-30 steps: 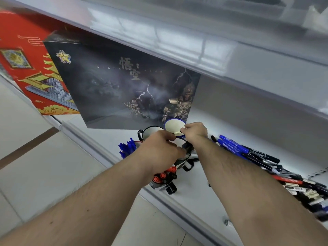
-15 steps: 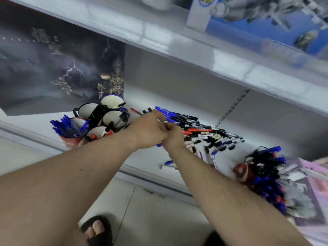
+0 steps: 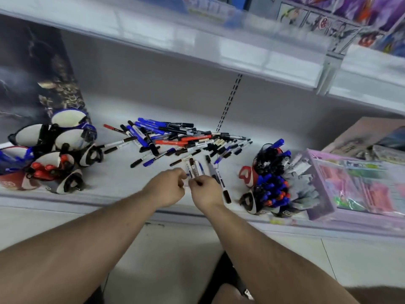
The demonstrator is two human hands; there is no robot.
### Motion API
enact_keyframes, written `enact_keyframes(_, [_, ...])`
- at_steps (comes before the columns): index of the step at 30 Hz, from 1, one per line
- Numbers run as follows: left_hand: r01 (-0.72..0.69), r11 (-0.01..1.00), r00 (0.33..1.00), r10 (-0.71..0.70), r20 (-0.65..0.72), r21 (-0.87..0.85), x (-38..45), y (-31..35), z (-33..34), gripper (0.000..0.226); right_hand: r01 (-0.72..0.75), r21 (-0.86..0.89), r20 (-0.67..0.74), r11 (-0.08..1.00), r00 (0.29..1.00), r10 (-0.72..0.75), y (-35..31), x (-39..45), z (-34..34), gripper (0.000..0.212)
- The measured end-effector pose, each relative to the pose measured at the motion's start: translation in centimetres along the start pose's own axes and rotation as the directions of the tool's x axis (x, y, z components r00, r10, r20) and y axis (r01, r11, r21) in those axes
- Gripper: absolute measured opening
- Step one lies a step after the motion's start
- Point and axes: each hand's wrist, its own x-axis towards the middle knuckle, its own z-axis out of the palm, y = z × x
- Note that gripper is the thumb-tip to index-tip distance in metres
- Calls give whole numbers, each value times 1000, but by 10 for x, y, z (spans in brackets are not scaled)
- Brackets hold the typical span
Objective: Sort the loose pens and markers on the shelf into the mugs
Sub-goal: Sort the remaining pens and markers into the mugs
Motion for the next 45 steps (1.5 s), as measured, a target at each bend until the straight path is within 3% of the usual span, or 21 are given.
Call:
enact_keyframes(5, [78,976,993,-94,74,201,28,-30,45,51,-92,-137,-11,986,996,92,49,18,-9,21])
enact_keyframes(9, [0,861,994,-57,96,508,53,-45,58,46,-179,-179,10,967,983,184,76,31,-12,17])
enact_keyframes(11, [-3,836,999,-26,46,548,68,-50,60,48,-200,-210,6,957,979,206,83,38,-11,14])
enact_keyframes(14, [-22,827,1000,7,28,561,93,-53,63,68,-203,-262,-19,944,979,205,91,53,-9,15])
enact_keyframes(18, [-71,765,995,11,97,640,115,-60,65,82,-257,-335,-44,907,965,257,87,77,-10,55])
enact_keyframes(24, [-195,653,980,97,175,731,115,-77,48,37,-374,-449,-25,811,913,407,60,121,-10,116])
enact_keyframes(29, [-121,691,989,19,149,713,100,-105,35,38,-378,-550,18,745,886,463,43,144,-2,149])
enact_keyframes(33, [17,802,985,-116,128,598,93,-112,26,34,-344,-603,37,720,889,456,39,155,27,162])
enact_keyframes(35, [108,865,982,-170,83,490,92,-111,21,31,-291,-654,31,699,912,408,36,155,41,156])
enact_keyframes(39, [255,934,963,-269,23,251,91,-111,20,30,-221,-660,19,718,951,309,34,148,58,117])
enact_keyframes(43, [375,921,926,-378,-7,-104,90,-113,22,28,-105,-565,103,819,975,196,35,146,60,79])
enact_keyframes(45, [369,917,926,-376,-22,-150,89,-109,20,27,-69,-542,155,838,971,180,33,145,57,68])
